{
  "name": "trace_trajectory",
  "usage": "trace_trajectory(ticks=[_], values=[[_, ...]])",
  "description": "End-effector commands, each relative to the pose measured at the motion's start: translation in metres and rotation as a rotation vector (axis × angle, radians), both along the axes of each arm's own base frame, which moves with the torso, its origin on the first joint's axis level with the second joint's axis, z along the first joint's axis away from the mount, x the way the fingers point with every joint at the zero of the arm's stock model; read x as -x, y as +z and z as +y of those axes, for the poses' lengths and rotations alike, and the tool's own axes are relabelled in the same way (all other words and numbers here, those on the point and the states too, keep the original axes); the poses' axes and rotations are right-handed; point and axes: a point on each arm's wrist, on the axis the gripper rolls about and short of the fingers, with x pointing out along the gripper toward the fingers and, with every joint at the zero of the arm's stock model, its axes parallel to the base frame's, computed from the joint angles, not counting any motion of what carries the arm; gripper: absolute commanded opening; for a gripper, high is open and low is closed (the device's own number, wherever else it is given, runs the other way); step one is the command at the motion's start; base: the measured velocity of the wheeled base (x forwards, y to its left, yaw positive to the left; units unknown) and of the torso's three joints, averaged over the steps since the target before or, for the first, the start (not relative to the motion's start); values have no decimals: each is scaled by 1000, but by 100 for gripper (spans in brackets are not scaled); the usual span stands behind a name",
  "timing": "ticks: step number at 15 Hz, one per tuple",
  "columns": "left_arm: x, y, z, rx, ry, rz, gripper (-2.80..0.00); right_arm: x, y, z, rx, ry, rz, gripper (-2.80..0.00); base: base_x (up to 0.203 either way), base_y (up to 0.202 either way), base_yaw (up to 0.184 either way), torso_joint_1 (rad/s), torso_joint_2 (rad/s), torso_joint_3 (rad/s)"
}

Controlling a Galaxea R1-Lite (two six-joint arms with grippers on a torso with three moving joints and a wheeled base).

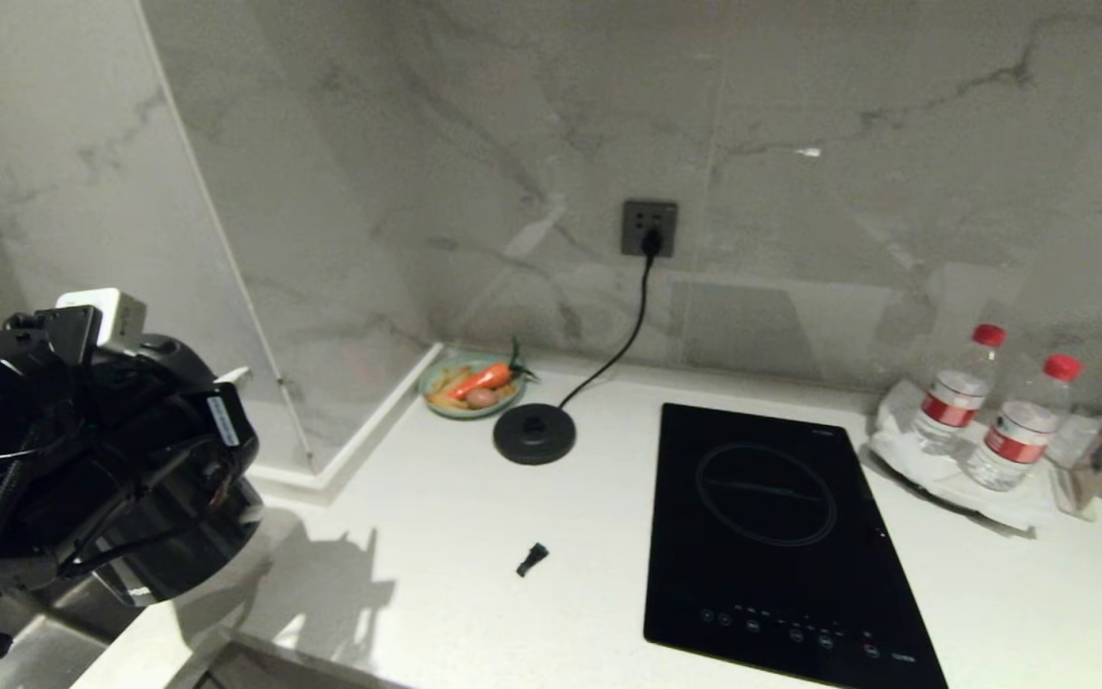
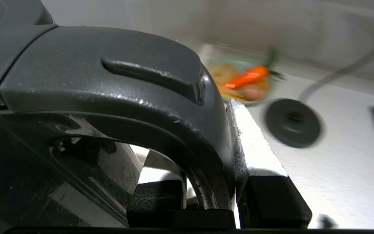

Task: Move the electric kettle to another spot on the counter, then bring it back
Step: Place it on the power base

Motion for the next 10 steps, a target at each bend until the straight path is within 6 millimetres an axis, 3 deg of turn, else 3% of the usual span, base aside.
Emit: trace_trajectory(ticks=[1, 4, 10], values=[[0, -1, 0, 1, 0, -1, -280, 0, 0, 0, 0, 0, 0, -280, 3, 7, -172, 4, 9, 7], [1, 0, -1, 1, -3, -2, -280, 0, 0, 0, 0, 0, 0, -280, 6, 2, -129, 1, 7, 6], [5, 2, -18, 4, -75, -12, -280, 0, 0, 0, 0, 0, 0, -280, 0, 0, 0, 0, 0, 0]])
